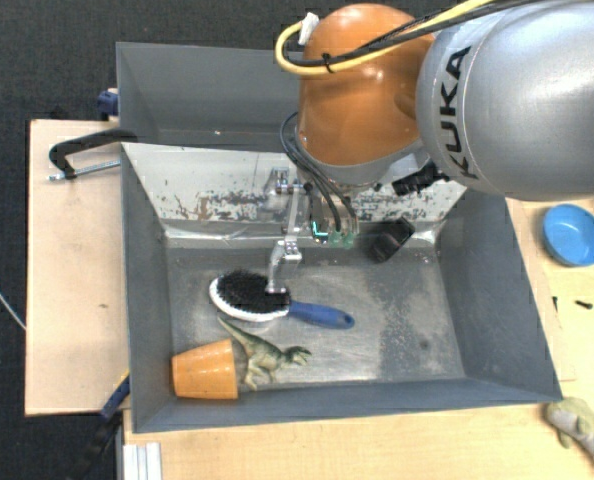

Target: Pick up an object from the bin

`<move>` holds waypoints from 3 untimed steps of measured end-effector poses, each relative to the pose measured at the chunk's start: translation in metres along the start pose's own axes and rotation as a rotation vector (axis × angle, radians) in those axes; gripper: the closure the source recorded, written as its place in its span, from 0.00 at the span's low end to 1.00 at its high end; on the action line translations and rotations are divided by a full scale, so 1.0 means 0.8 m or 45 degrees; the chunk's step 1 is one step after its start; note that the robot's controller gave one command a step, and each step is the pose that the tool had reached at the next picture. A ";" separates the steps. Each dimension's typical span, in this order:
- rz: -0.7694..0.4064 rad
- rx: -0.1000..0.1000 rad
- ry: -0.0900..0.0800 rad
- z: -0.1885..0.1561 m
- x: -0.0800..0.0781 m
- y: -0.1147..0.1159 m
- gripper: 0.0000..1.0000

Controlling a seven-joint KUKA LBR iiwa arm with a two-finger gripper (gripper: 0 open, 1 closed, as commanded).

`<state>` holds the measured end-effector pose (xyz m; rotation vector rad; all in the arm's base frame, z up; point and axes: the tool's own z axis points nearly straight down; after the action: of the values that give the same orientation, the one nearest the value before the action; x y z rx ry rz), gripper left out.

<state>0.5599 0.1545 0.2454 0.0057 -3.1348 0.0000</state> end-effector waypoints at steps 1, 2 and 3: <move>0.008 -0.004 -0.014 0.217 -0.014 -0.020 0.00; 0.269 -0.008 -0.019 0.178 -0.045 0.023 0.00; 0.412 -0.006 -0.014 0.180 -0.052 0.000 0.00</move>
Offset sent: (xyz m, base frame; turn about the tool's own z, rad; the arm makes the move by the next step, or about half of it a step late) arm 0.0085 -0.0176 -0.1754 0.0056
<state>0.6005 0.1548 0.1011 -0.5012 -3.1055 -0.0055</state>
